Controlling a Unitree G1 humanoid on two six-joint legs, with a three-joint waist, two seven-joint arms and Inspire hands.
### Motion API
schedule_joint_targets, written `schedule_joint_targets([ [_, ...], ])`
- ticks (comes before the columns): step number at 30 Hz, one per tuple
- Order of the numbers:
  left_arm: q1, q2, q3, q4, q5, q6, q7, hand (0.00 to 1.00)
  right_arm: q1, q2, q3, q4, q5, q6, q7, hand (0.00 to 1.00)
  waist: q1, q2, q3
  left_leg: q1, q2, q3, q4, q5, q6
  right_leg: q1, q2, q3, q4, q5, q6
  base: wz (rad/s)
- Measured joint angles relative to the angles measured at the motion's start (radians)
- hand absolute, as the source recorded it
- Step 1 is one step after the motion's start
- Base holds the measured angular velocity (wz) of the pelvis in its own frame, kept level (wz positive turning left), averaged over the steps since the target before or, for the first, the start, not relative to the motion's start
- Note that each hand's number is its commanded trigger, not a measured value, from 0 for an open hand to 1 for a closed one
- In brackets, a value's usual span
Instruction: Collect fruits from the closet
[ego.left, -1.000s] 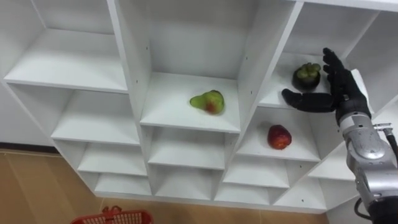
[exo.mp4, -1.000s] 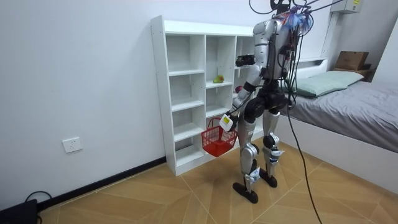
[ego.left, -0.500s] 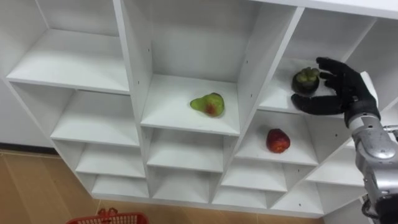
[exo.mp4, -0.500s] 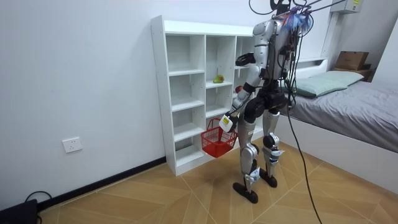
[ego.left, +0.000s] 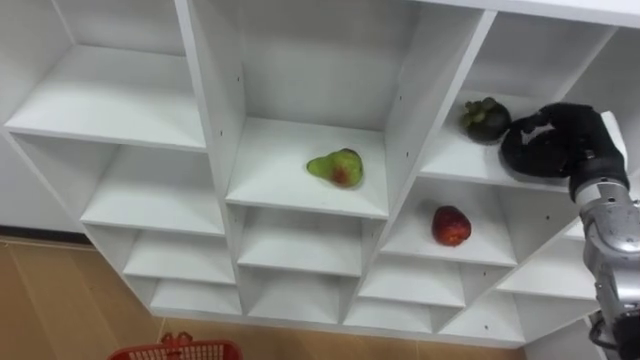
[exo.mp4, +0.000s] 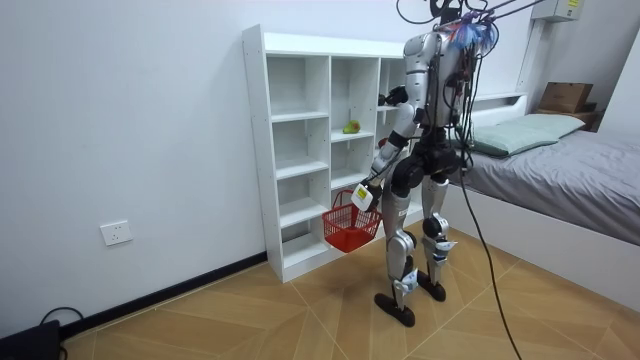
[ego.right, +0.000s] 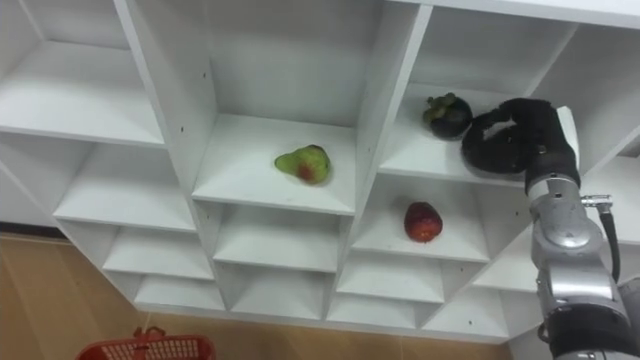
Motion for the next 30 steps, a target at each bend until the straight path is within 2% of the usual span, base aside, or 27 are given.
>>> schedule_joint_targets([
  [6,-0.002,0.000,-0.001,0.000,0.000,0.001,0.001,1.00,0.002,0.000,0.029,-0.004,0.000,-0.004,0.013,1.00,-0.003,-0.001,-0.0005,0.001,0.000,0.000,0.004,-0.003,0.000,0.004,0.000,0.001,0.002,0.000,0.000,0.00],
  [7,-0.002,0.000,-0.001,0.000,0.000,0.001,0.001,1.00,0.002,0.000,0.032,-0.005,-0.001,-0.004,0.014,0.95,-0.003,0.000,-0.0006,0.000,0.000,0.000,0.005,-0.003,-0.001,0.005,0.000,0.000,0.002,0.000,0.000,0.00],
  [8,-0.002,0.000,-0.001,0.000,0.000,0.001,0.000,1.00,0.003,0.000,0.039,-0.005,-0.001,-0.004,0.014,0.51,-0.004,0.000,-0.0009,0.001,0.001,0.000,0.006,-0.003,-0.001,0.007,0.000,0.000,0.002,0.000,0.000,0.00],
  [9,-0.002,0.000,-0.001,0.000,0.000,0.001,-0.001,1.00,0.004,0.000,0.039,-0.005,-0.001,-0.005,0.014,0.03,-0.004,0.000,-0.0012,0.002,0.001,-0.001,0.007,-0.003,-0.001,0.009,0.000,0.000,0.002,0.000,0.000,0.00],
  [10,-0.002,0.000,-0.001,0.000,0.000,0.001,-0.003,1.00,0.008,0.000,0.041,-0.005,-0.001,-0.007,0.015,0.00,-0.003,0.000,-0.0029,0.004,0.000,-0.001,0.007,-0.003,-0.001,0.010,0.000,0.000,0.002,0.000,0.000,0.00],
  [12,-0.002,0.000,-0.001,0.000,0.000,0.001,-0.003,1.00,0.012,0.001,0.043,-0.005,-0.001,-0.008,0.018,0.00,-0.003,0.001,-0.0053,0.006,0.000,-0.001,0.008,-0.003,-0.001,0.010,0.000,0.000,0.002,0.000,0.000,0.00],
  [14,-0.002,0.000,-0.001,0.000,0.000,0.001,-0.004,1.00,0.014,0.001,0.049,-0.005,-0.001,-0.007,0.023,0.00,-0.003,0.001,-0.0132,0.007,0.000,-0.001,0.009,-0.003,-0.001,0.011,0.000,0.000,0.002,0.001,-0.001,0.00],
  [15,-0.002,0.000,-0.001,0.000,0.000,0.001,-0.005,1.00,0.015,0.001,0.050,-0.005,-0.001,-0.007,0.025,0.00,-0.003,0.002,-0.0141,0.008,0.000,-0.001,0.009,-0.003,-0.001,0.011,0.000,0.000,0.003,0.001,-0.001,0.00],
  [30,-0.002,0.000,-0.002,0.000,-0.004,0.001,-0.025,1.00,0.017,0.002,0.058,-0.007,-0.003,-0.008,0.034,0.00,-0.003,0.004,-0.0130,0.018,0.001,0.002,0.008,-0.003,-0.001,0.012,0.000,0.003,0.006,0.001,-0.001,0.00],
])
